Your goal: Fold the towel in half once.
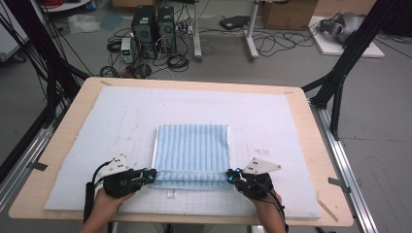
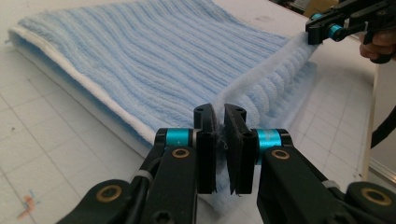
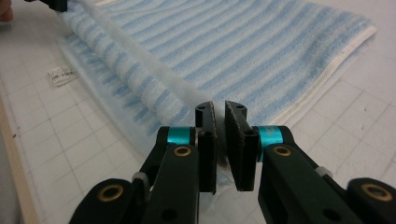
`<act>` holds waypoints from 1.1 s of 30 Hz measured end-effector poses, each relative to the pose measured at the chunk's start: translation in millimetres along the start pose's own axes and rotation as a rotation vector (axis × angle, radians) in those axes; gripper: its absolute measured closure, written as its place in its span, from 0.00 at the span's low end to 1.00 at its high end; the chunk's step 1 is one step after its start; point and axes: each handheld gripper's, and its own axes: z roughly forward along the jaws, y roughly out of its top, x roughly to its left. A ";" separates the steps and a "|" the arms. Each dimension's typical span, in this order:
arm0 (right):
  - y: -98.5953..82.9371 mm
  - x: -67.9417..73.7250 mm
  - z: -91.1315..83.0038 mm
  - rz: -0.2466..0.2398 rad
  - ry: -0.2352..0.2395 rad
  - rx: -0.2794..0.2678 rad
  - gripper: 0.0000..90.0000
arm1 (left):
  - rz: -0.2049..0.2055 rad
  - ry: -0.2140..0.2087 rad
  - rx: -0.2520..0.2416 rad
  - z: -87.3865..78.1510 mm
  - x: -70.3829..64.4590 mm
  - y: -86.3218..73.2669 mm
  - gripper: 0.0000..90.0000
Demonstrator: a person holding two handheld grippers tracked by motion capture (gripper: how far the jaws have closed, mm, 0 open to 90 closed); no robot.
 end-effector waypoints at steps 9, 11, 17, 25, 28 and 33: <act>8.6 -6.0 -5.8 0.083 0.015 -0.081 0.76 | -0.139 0.035 -0.098 -8.0 16.5 12.6 0.57; 10.8 -7.4 1.4 0.081 0.015 -0.064 0.76 | -0.151 0.049 -0.096 -6.6 19.5 13.4 0.57; 6.7 -2.6 24.5 0.037 0.023 0.037 0.75 | -0.155 0.097 -0.033 3.1 22.1 8.6 0.58; 9.1 -13.7 20.3 0.078 -0.024 -0.009 0.71 | -0.198 0.154 -0.057 2.7 37.1 17.1 0.55; 11.4 -21.6 21.0 0.098 -0.053 -0.024 0.71 | -0.208 0.169 -0.066 3.8 44.7 23.8 0.54; 18.9 -37.0 26.1 0.132 -0.103 -0.053 0.72 | -0.214 0.192 -0.055 10.4 62.4 34.5 0.54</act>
